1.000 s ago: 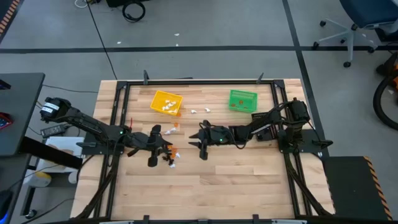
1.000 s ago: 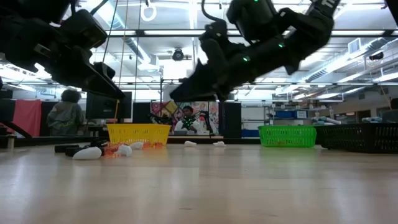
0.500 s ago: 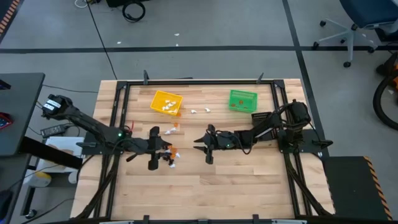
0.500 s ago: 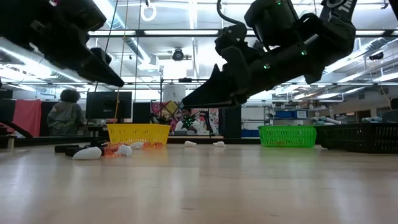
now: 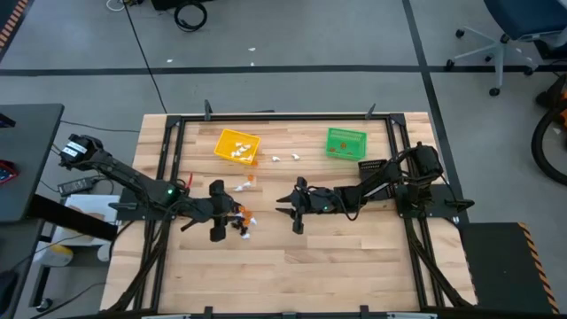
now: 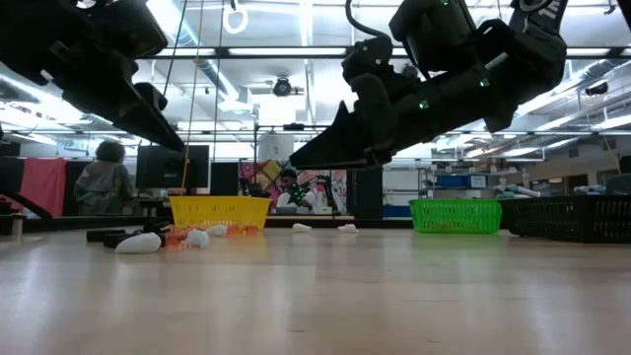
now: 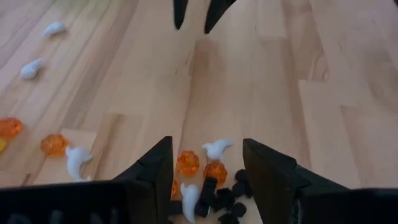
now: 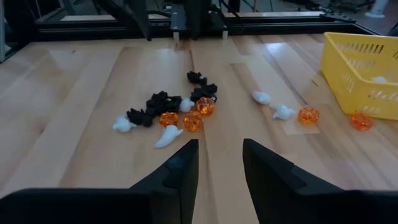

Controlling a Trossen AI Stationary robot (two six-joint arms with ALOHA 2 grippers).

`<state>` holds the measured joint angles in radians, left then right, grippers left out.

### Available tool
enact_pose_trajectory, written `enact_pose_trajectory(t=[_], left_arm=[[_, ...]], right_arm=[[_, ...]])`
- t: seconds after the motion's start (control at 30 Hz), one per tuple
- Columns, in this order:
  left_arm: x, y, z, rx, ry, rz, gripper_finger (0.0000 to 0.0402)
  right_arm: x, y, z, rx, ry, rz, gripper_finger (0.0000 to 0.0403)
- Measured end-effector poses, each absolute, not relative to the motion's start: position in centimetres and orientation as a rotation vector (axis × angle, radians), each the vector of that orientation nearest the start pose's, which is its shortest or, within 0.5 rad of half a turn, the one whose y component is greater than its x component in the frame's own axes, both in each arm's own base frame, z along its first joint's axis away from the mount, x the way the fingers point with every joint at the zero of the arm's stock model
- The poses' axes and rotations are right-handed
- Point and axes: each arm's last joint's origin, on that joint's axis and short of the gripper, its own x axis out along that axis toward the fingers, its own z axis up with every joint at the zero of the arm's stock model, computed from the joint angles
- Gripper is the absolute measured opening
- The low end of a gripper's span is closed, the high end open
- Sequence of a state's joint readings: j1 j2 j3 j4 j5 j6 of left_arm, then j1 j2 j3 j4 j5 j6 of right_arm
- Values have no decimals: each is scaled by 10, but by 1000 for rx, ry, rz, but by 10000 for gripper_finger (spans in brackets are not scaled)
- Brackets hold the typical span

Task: Sort Halloween decoration
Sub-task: Put the black skeleton toy into the black bin

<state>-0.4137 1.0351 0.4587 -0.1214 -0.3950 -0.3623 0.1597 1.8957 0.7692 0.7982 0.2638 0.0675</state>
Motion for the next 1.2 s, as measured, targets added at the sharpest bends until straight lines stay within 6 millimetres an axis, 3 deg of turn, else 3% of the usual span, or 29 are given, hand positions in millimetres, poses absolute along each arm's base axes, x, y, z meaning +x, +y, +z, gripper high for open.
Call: enact_pose_trajectory(t=[0.43,0.67,0.9,1.2], left_arm=[[179,-72,181,-145,687,129,169],[189,-76,184,-132,723,144,169],[194,-79,185,-25,895,178,169],[187,-76,180,-111,975,265,169]], right_arm=[[350,50,125,-26,344,-110,130],[350,49,125,-26,344,-113,130],[350,49,124,-29,356,-114,130],[349,49,123,-33,371,-115,130]])
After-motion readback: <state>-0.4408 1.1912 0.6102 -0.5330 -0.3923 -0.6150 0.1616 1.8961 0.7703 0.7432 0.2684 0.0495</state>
